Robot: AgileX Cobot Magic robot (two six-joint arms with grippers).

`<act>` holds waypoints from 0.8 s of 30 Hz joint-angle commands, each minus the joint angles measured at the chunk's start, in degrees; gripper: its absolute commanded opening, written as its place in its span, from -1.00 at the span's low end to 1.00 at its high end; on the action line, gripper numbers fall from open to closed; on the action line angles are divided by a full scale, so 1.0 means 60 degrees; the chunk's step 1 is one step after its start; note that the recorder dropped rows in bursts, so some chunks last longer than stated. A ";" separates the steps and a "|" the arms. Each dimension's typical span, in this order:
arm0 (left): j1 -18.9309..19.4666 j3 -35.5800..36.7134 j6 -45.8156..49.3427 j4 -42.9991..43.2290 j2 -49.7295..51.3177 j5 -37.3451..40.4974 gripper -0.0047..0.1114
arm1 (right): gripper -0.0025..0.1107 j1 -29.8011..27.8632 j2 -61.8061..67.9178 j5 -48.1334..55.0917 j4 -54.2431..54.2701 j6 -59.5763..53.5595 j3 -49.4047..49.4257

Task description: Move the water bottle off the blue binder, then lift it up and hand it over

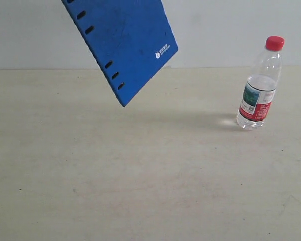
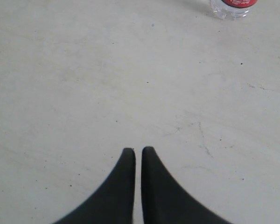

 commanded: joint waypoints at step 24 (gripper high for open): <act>0.0037 0.1299 0.0043 -0.8305 -0.0374 0.1128 -0.83 | -0.96 -0.0004 -0.0032 -0.0576 0.0053 -0.1345 0.0006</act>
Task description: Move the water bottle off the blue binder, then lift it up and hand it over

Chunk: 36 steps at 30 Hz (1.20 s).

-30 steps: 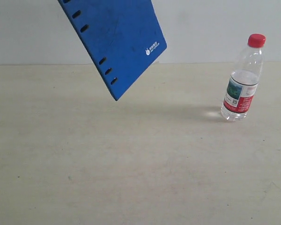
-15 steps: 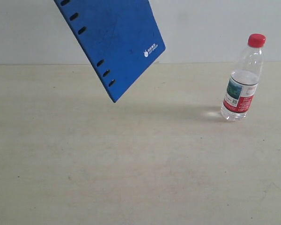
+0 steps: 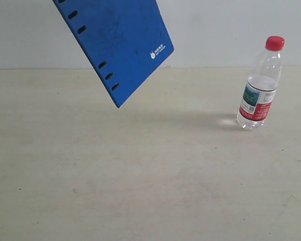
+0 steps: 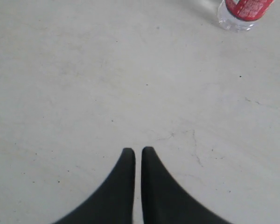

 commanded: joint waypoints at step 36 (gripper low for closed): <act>0.2082 0.0025 0.5394 0.2800 -0.0478 -0.1169 -0.83 | -0.96 -0.0004 -0.0032 -0.1921 0.0395 0.0157 0.0006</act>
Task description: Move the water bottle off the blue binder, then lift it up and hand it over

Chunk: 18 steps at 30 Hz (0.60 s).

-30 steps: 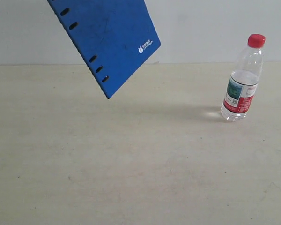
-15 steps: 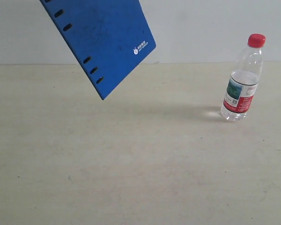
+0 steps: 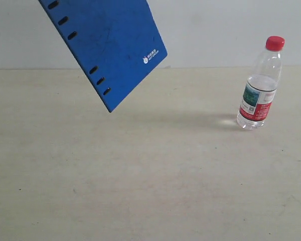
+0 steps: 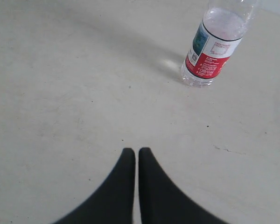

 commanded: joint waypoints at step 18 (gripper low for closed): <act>0.1848 -0.0002 1.5195 -1.1101 -0.0033 -0.5824 -0.83 | -0.96 -0.0004 -0.0032 -0.0039 0.0036 0.0019 0.0006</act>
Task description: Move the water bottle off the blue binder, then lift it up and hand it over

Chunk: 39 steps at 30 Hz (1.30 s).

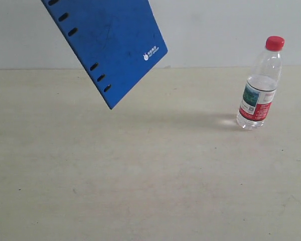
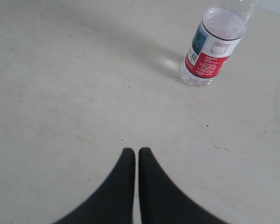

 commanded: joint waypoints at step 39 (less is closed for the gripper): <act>-0.0436 -0.0002 0.9880 -0.9054 -0.0033 0.5446 -0.83 | -0.96 -0.0004 -0.0013 -0.0174 0.0057 0.0178 0.0006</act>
